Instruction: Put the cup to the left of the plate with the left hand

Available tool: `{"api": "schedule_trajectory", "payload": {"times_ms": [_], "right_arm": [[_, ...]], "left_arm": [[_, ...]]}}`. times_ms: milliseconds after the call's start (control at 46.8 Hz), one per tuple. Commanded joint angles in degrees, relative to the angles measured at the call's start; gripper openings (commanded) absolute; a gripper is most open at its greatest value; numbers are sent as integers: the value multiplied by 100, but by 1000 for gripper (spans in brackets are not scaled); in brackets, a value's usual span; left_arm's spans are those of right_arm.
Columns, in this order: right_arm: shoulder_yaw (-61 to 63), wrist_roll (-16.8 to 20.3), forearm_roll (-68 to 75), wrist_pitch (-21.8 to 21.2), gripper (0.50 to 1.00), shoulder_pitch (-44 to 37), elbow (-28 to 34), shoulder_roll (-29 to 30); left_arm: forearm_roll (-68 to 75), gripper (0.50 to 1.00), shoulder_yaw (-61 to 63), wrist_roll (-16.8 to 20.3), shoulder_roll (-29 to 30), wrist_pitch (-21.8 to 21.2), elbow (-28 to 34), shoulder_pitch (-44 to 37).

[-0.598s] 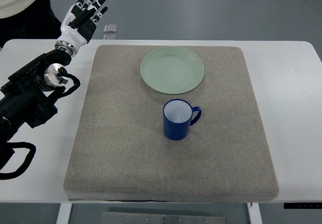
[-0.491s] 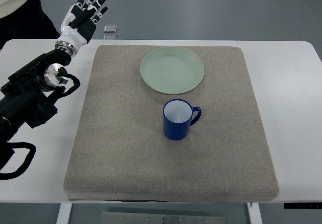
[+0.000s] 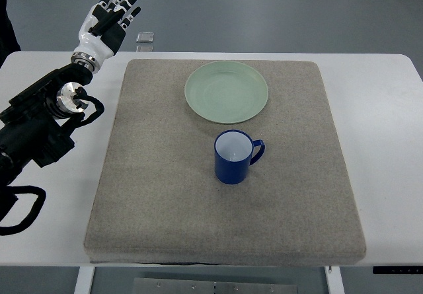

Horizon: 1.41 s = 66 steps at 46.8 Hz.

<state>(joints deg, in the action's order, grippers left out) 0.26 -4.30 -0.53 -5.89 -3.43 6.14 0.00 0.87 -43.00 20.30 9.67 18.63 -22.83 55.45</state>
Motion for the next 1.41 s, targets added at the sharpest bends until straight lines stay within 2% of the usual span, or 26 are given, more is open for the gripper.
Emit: {"api": "schedule_trajectory", "payload": {"times_ms": [0,256,342,448,683,833,1025,1174,1388], "right_arm": [[0,0,0,0,934,0,-8,0],[0,0,0,0,934,0,1,0],[0,0,0,0,934,0,1,0],[0,0,0,0,934,0,1,0],[0,8,0,0,934,0,1,0],[0,0,0,0,934,0,1,0],[0,0,0,0,934,0,1,0],[0,0,0,0,934,0,1,0],[0,0,0,0,934,0,1,0]], "left_arm": [[0,996,11,0,9,-17,6,-8],[475,994,345,-9,53,79,-38,-8],[790,994,353,-26,158,237,-274,-43],[1283,996,450,-26,509,483,-819,-184],[1714,994,546,-70,1555,1239,-2515,-623],[2118,994,854,-62,2126,1637,-3271,-834],[2698,994,1004,-62,2382,1637,-3861,-1177],[3331,994,1004,-62,2355,1637,-3949,-1344],[3455,994,1205,-62,2285,1637,-4168,-1493]]}}
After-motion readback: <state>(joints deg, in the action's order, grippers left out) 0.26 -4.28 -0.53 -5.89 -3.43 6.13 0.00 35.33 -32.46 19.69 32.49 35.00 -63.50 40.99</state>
